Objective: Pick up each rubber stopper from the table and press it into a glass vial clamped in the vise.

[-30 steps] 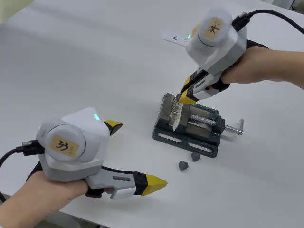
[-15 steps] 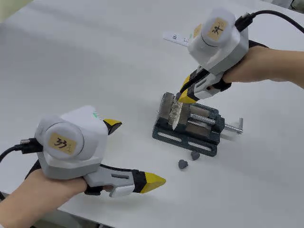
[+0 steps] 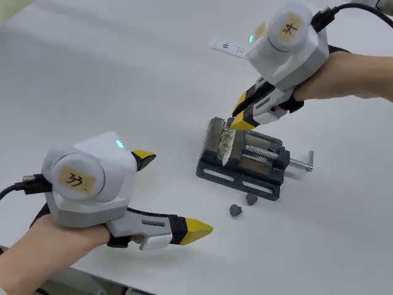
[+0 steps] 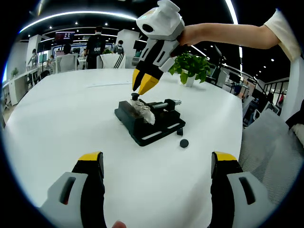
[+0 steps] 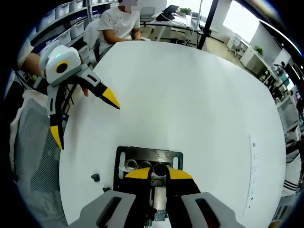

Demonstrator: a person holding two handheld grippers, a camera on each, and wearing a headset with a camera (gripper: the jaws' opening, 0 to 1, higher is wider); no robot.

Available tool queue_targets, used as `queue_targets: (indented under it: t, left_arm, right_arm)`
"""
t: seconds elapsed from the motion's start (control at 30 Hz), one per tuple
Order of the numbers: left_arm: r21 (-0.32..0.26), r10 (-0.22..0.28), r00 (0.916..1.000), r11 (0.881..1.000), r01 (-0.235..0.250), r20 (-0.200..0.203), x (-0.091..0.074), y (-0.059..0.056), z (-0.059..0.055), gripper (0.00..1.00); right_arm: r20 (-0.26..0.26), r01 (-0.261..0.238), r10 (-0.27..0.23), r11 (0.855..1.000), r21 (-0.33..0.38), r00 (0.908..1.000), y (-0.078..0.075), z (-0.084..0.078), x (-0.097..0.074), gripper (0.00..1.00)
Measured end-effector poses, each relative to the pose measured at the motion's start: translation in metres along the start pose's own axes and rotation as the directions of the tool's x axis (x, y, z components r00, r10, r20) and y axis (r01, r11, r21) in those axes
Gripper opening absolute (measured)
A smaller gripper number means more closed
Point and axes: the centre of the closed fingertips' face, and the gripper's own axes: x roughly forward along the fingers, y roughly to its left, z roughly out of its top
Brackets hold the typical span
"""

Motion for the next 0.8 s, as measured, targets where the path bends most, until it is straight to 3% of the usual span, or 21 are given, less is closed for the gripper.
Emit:
queue_targets:
  t: [0.8]
  left_arm:
    - [-0.019, 0.007, 1.0, 1.0, -0.007, -0.004, 0.0, 0.0031, -0.0057, 0.93]
  right_arm:
    - [-0.013, -0.036, 0.036, 0.999, 0.032, 0.9993, 0.0034, -0.0006, 0.0032, 0.01]
